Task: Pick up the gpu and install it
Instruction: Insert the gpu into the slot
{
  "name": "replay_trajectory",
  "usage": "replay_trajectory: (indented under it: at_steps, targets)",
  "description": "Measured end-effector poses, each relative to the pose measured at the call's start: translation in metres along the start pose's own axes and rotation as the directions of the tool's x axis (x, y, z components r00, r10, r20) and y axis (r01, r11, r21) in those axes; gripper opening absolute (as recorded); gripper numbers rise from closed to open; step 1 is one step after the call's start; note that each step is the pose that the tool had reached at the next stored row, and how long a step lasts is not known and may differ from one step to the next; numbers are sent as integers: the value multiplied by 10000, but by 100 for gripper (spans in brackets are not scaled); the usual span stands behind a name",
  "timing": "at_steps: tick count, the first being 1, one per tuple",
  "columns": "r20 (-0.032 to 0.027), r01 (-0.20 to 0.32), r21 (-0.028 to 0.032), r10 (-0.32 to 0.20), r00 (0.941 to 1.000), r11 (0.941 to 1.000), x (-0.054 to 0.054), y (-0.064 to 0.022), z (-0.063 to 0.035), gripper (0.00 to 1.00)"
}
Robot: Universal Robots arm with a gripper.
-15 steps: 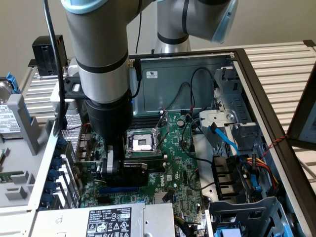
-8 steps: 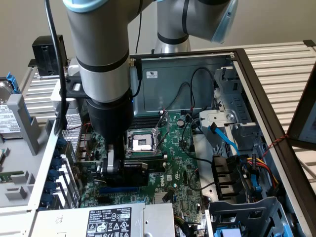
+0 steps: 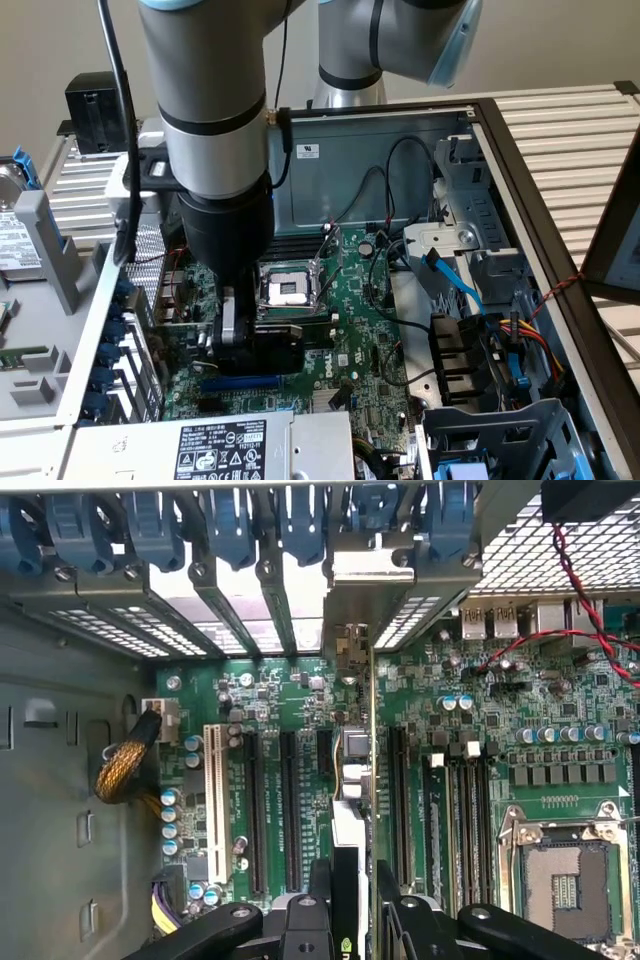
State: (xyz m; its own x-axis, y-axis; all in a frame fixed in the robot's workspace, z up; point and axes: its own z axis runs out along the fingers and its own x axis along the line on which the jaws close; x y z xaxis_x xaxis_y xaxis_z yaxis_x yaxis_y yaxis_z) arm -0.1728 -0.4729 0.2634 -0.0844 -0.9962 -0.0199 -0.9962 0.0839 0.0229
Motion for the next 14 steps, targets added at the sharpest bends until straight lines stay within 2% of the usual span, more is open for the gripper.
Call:
replay_trajectory:
  at_steps: [3,8,11,14]
  targets:
    - [-37,74,1,-74,10000,10000,-23,0,0,27]
    - [-143,123,6,-123,9998,9999,-90,6,1,27]
    - [-203,200,-4,-200,9996,9998,-93,6,3,27]
    - [-221,340,-9,-340,9992,9994,-93,7,1,27]
